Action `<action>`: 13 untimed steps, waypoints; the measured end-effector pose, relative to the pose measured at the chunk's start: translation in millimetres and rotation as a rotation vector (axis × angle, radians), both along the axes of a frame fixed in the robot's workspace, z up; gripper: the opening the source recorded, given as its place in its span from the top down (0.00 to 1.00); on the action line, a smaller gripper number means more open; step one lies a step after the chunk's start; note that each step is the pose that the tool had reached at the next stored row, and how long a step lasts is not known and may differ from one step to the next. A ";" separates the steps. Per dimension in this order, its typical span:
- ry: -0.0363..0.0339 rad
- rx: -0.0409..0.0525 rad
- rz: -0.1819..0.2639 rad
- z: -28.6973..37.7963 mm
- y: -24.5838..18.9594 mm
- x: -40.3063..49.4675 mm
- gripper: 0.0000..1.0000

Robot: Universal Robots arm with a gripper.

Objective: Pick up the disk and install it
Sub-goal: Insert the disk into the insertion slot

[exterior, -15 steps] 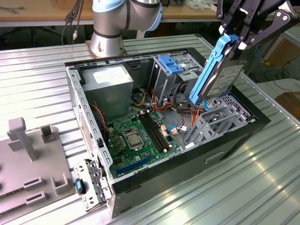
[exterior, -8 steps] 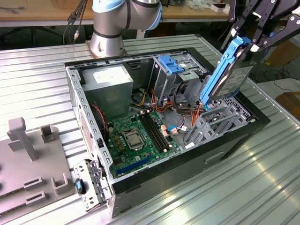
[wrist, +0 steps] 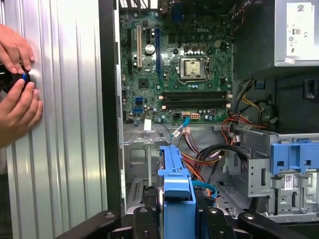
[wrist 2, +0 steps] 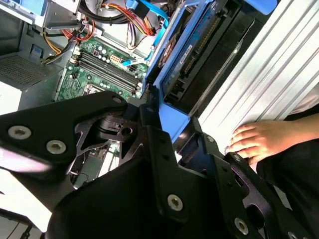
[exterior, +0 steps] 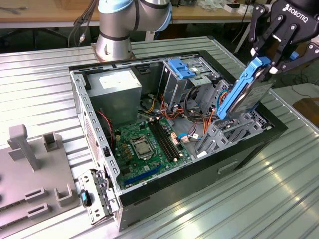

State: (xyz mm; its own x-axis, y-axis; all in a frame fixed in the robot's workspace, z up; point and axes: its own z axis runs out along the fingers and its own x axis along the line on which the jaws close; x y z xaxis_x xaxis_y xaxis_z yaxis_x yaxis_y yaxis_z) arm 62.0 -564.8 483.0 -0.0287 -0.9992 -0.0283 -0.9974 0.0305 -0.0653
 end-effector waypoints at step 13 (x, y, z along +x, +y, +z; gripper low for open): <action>0.0000 0.0005 -0.002 -8.0 -4.5 0.1 0.63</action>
